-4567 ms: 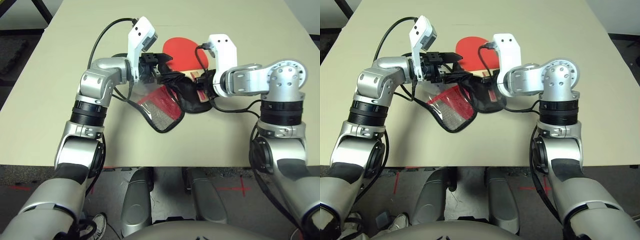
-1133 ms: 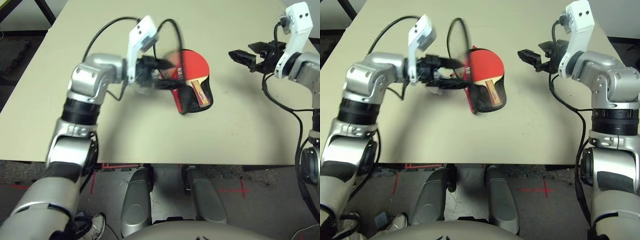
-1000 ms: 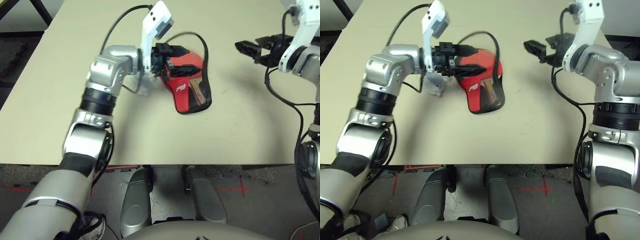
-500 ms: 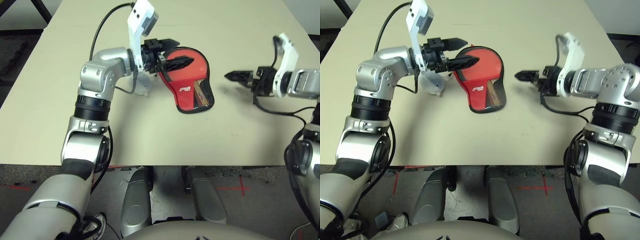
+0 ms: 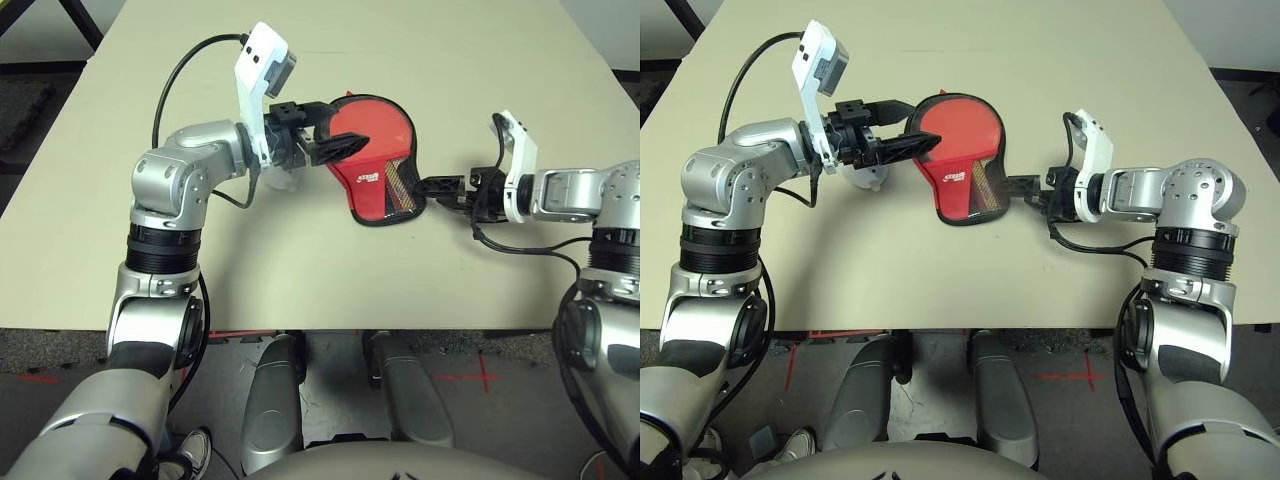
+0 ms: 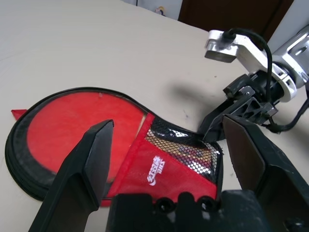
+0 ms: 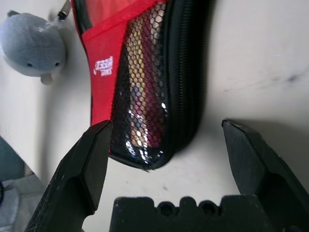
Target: Store the ping-pong paddle in its case and zip it.
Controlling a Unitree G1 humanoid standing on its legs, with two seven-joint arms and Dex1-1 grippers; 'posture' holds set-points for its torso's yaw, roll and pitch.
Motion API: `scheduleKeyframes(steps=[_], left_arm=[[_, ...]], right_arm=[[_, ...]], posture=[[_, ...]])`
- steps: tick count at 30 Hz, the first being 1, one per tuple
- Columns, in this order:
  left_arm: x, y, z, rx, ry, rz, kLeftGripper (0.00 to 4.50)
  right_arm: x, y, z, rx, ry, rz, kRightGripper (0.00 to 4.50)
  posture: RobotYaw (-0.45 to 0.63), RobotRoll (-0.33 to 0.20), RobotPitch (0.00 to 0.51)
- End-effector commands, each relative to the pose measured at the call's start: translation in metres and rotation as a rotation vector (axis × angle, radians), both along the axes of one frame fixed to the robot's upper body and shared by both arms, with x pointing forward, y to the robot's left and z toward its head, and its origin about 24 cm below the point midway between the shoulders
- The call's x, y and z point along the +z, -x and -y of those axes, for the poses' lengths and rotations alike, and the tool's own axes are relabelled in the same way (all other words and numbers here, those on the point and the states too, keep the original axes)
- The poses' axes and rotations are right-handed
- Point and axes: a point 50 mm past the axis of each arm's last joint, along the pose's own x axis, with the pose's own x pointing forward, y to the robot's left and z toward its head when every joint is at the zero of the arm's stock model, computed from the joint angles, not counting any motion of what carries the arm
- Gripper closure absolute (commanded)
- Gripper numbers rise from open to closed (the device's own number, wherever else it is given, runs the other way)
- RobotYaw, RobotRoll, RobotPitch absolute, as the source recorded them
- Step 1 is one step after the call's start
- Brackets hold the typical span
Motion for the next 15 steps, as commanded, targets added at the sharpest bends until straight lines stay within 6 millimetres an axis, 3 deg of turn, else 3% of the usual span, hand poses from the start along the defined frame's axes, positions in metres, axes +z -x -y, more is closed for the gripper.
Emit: scheduleKeyframes(steps=[1,7,8,11,15], left_arm=[[0.001,0.002,0.004,-0.014,0.02,-0.001,0.0],[0.002,0.0,0.005,-0.006,0.033,0.001,0.0],[0.002,0.0,0.004,-0.004,0.034,0.001,0.0],[0.001,-0.001,0.003,0.008,0.038,-0.001,0.0],[0.0,0.0,0.003,0.016,0.047,-0.002,0.0]], right_arm=[[-0.012,0.001,-0.021,0.081,-0.038,-0.088,0.01],[-0.013,-0.006,-0.03,0.071,-0.105,-0.133,0.01],[-0.013,-0.008,-0.03,0.057,-0.116,-0.141,0.18],[-0.013,-0.013,-0.028,0.008,-0.16,-0.16,0.91],[-0.017,-0.016,-0.027,-0.047,-0.211,-0.194,2.5]], posture=[[0.05,0.0,0.251],[0.06,0.0,0.247],[0.06,0.0,0.247],[0.06,0.0,0.244],[0.06,0.0,0.238]])
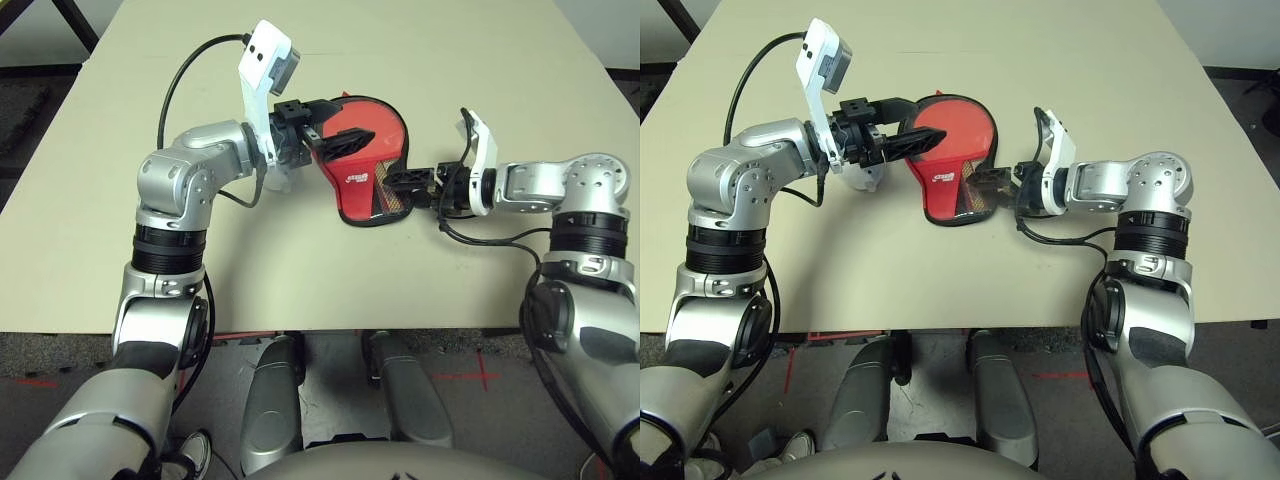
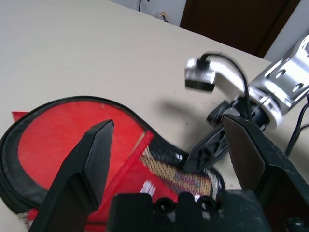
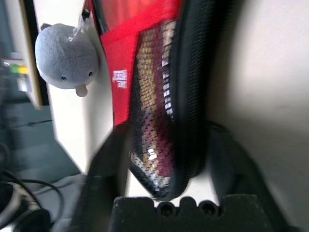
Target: Store the ping-pong paddle in its case and zip it.
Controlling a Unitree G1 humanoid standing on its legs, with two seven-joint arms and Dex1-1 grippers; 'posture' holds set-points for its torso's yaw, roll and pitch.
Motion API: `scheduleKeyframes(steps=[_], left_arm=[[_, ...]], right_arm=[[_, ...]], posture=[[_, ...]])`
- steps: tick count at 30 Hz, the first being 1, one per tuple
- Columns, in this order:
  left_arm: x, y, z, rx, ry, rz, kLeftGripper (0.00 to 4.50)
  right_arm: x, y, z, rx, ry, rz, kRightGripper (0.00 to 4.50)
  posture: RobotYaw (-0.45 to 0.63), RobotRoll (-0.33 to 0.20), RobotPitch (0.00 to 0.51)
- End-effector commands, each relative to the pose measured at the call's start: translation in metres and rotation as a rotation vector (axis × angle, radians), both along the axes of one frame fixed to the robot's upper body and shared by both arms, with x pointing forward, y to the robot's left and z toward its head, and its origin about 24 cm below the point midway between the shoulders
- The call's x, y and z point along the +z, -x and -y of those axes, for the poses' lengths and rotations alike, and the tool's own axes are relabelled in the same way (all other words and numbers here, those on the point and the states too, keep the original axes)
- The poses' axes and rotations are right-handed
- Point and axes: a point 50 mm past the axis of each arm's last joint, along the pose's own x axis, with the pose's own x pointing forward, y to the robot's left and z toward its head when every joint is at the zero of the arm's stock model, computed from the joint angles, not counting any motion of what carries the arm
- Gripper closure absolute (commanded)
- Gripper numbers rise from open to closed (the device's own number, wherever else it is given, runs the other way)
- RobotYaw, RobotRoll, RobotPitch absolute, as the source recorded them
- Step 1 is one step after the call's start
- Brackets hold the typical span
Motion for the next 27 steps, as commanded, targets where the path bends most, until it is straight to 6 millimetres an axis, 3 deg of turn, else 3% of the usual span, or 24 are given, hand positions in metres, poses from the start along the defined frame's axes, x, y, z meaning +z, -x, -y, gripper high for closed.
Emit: scheduleKeyframes(steps=[1,5,6,11,17,23,27], left_arm=[[0.0,0.0,-0.002,0.008,0.02,0.0,0.0],[0.001,-0.002,-0.002,0.018,0.025,0.005,0.0],[0.001,-0.003,-0.002,0.019,0.025,0.006,0.0],[0.001,-0.003,-0.001,0.018,0.026,0.01,0.0],[-0.003,-0.004,-0.001,0.018,0.022,0.003,0.0],[-0.005,-0.006,0.001,0.007,0.021,-0.003,0.0],[-0.007,-0.008,0.003,-0.002,0.02,-0.008,0.0]], right_arm=[[-0.005,-0.001,0.002,-0.029,-0.011,-0.046,2.82],[-0.008,0.001,0.004,-0.04,-0.011,-0.05,4.29],[-0.008,0.002,0.004,-0.039,-0.006,-0.048,4.48],[-0.015,0.016,0.018,0.005,0.065,-0.031,4.48],[-0.021,0.063,0.042,0.161,0.147,-0.02,4.48],[-0.021,0.101,0.04,0.217,0.161,-0.02,4.48],[-0.023,0.107,0.035,0.232,0.17,-0.004,4.48]], posture=[[0.06,0.0,0.233],[0.06,0.0,0.231],[0.06,0.0,0.231],[0.05,0.0,0.233],[0.03,0.0,0.238],[0.0,0.0,0.236],[-0.02,0.0,0.233]])
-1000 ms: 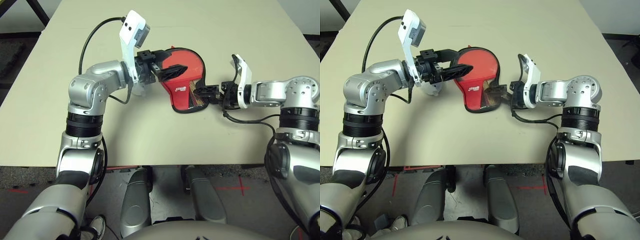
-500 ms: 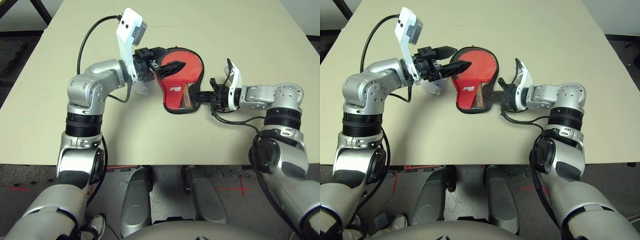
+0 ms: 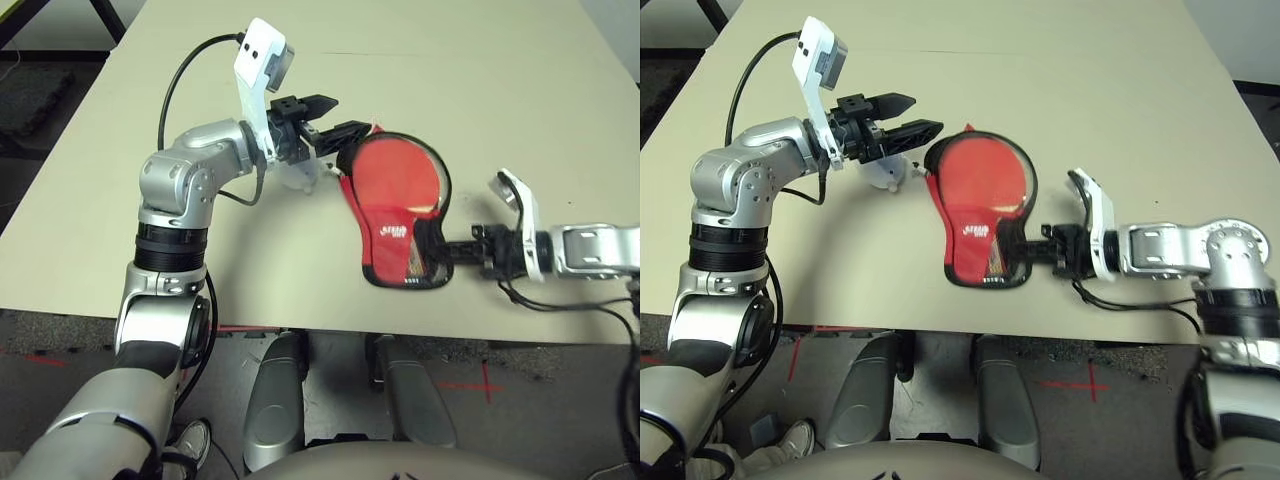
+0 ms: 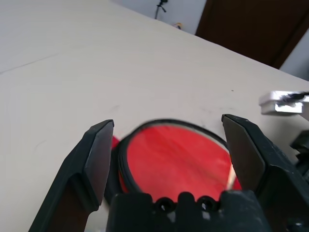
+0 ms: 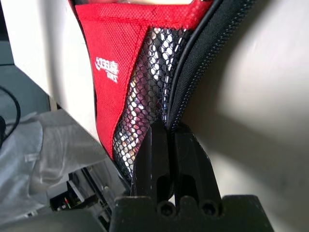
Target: Store the ping-pong paddle in its case and zip it.
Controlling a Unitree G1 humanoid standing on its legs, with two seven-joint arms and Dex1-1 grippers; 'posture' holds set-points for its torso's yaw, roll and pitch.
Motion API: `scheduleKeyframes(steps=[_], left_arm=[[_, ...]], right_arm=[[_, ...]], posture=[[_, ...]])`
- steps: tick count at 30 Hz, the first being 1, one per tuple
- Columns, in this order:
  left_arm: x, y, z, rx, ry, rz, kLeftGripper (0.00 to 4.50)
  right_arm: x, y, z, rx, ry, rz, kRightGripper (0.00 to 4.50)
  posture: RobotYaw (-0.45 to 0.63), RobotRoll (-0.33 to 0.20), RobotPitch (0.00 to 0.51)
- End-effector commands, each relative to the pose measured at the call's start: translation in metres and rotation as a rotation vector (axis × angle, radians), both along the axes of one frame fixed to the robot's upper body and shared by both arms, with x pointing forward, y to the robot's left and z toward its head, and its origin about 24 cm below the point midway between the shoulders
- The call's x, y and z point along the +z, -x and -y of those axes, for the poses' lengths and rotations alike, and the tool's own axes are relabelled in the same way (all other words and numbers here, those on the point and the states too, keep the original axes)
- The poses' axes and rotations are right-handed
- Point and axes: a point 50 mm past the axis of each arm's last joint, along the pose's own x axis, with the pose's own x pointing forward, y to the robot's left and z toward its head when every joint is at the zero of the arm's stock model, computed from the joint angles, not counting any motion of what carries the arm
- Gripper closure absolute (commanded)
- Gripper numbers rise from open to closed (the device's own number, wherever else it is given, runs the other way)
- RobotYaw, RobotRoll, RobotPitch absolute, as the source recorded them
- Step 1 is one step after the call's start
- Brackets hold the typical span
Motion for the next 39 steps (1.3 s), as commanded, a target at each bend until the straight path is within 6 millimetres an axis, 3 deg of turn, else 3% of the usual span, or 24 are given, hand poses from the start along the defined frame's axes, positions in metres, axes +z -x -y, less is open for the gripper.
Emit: scheduleKeyframes(steps=[1,9,18,23,28,31,34,39], left_arm=[[-0.005,-0.002,0.005,-0.024,-0.011,-0.013,0.0],[-0.006,-0.004,0.006,-0.031,-0.011,-0.014,0.0],[-0.008,-0.003,0.0,-0.015,-0.018,-0.013,0.0],[0.006,-0.006,-0.013,0.021,-0.033,0.027,0.0],[0.022,-0.01,-0.039,0.073,-0.068,0.055,0.0],[0.024,-0.012,-0.056,0.1,-0.119,0.055,0.0],[0.022,-0.014,-0.073,0.117,-0.187,0.033,0.0],[0.013,-0.013,-0.091,0.092,-0.307,-0.034,0.0]], right_arm=[[-0.004,0.009,-0.01,0.064,-0.008,-0.009,4.48],[-0.005,0.018,-0.025,0.132,-0.023,0.008,4.48],[-0.004,0.013,-0.024,0.086,0.038,0.032,4.48],[0.019,0.009,-0.014,0.09,0.113,0.122,2.95],[0.068,0.012,0.0,0.195,0.137,0.248,1.03],[0.091,0.001,-0.013,0.178,0.156,0.4,0.01],[0.098,-0.011,-0.042,0.231,0.185,0.564,0.01],[0.076,-0.023,-0.073,0.376,0.377,0.695,0.01]], posture=[[-0.02,0.0,0.233],[-0.03,0.0,0.232],[-0.01,0.0,0.234],[-0.01,0.0,0.233],[-0.02,0.0,0.236],[-0.03,0.0,0.235],[-0.03,0.0,0.234],[-0.04,0.0,0.231]])
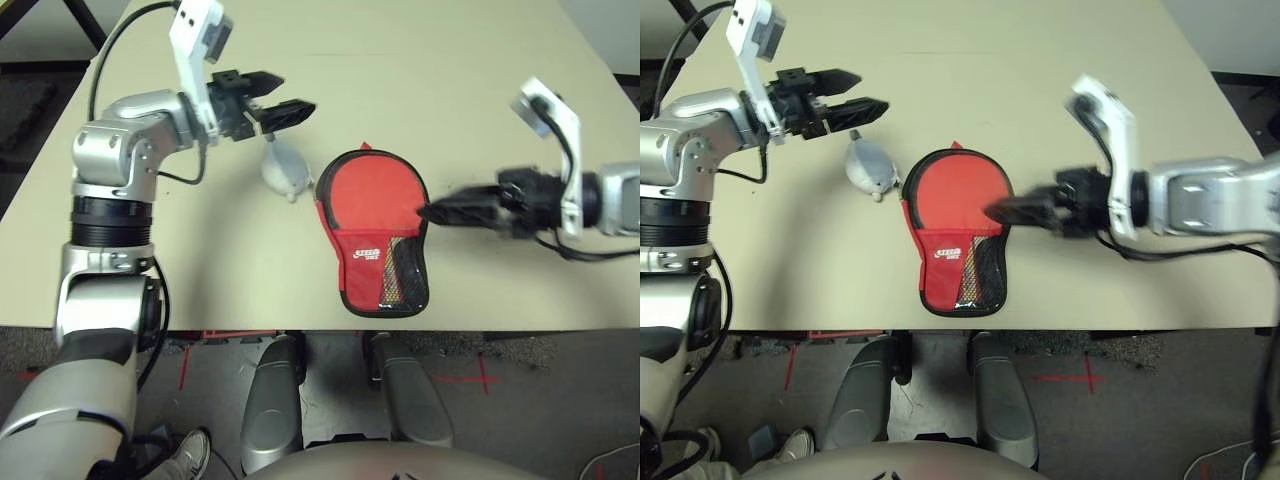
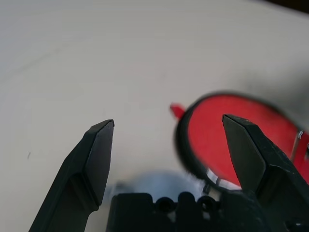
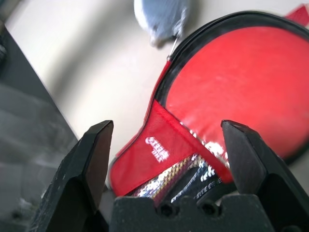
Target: Store the ping-pong paddle in its case and zip it.
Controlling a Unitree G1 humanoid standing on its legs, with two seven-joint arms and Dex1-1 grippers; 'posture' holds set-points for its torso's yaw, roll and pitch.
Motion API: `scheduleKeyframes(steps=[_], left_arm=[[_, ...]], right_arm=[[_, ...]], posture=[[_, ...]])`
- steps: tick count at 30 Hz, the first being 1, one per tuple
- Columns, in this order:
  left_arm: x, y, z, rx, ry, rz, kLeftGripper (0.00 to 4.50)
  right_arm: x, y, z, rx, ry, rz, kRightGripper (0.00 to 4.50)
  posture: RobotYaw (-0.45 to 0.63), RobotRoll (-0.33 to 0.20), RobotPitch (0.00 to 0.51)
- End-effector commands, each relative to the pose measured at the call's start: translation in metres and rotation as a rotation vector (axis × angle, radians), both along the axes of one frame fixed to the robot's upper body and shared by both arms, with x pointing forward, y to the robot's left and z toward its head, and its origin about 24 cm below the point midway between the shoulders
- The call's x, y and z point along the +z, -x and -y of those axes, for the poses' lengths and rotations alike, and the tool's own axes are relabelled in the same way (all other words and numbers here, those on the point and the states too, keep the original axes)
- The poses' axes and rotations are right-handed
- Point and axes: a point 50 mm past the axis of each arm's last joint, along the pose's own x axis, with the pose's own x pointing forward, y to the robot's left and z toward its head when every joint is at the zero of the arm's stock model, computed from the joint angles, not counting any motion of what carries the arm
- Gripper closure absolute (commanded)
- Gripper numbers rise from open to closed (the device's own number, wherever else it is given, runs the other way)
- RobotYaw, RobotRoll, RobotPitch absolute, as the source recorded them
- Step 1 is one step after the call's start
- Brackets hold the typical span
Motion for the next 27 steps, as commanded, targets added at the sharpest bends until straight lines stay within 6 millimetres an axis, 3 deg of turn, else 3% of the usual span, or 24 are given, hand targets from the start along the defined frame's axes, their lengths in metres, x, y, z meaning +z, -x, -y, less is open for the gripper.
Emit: scheduleKeyframes(steps=[1,10,14,27], left_arm=[[-0.008,0.0,-0.011,-0.02,-0.102,-0.056,0.0],[-0.021,0.001,-0.019,-0.022,-0.158,-0.102,0.0],[-0.04,0.002,-0.016,-0.022,-0.161,-0.132,0.0],[-0.081,-0.009,-0.004,0.044,-0.222,-0.159,0.0]], right_arm=[[-0.02,-0.008,-0.013,0.048,0.196,0.103,0.01],[-0.04,-0.032,-0.031,0.137,0.35,0.25,0.01],[-0.047,-0.042,-0.032,0.15,0.407,0.303,0.01],[-0.053,-0.046,-0.039,0.193,0.409,0.306,0.01]], posture=[[-0.04,0.0,0.23],[-0.03,0.0,0.233],[-0.02,0.0,0.235],[-0.02,0.0,0.233]])
